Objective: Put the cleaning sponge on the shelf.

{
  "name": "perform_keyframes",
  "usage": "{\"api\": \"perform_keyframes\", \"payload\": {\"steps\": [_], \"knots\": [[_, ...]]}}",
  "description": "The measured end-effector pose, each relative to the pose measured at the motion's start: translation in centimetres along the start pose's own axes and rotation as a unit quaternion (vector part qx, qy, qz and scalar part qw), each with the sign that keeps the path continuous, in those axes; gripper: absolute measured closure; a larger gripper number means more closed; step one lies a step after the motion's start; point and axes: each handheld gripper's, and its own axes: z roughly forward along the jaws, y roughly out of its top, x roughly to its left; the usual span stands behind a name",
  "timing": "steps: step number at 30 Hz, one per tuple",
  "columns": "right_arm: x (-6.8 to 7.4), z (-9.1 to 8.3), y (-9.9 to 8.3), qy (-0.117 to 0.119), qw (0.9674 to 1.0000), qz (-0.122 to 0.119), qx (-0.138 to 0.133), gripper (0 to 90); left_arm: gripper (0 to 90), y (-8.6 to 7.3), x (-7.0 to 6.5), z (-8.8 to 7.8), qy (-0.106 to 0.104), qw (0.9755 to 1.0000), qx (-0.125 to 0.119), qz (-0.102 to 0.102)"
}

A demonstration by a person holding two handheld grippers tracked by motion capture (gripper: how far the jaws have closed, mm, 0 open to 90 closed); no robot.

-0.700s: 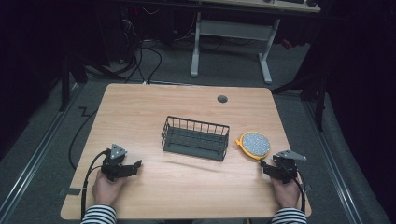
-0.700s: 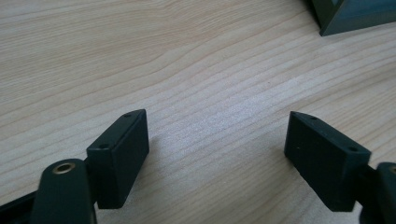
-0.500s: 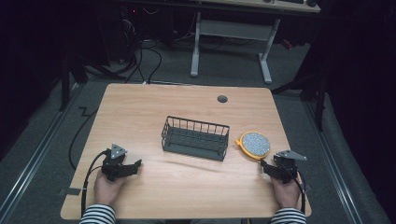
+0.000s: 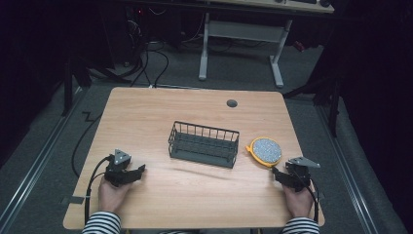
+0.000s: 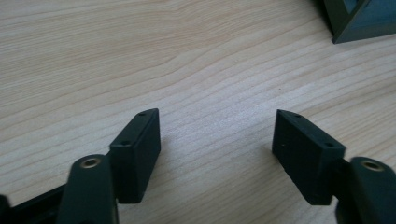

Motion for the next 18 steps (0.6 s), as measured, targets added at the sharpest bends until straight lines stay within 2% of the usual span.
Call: {"api": "perform_keyframes", "payload": {"steps": [3, 11, 14, 18], "knots": [[0.1, 0.0, 0.0, -0.002, 1.0, 0.001, 0.0, 38.0, 30.9, 0.8, -0.1, -0.3, -0.009, 1.0, 0.003, 0.0], [0.0, 0.0, 0.0, -0.002, 1.0, 0.001, 0.001, 37.9, 35.7, 3.0, -0.6, -2.1, -0.035, 0.9987, -0.033, -0.016], [0.0, 0.0, 0.0, -0.002, 1.0, 0.001, 0.001, 38.0, 37.2, 4.0, -0.8, -2.6, -0.046, 0.9978, -0.041, -0.023], [0.1, 0.0, 0.0, -0.002, 1.0, 0.001, 0.0, 38.0, 38.6, 5.2, -1.2, -2.9, -0.057, 0.9971, -0.046, -0.02]]}}
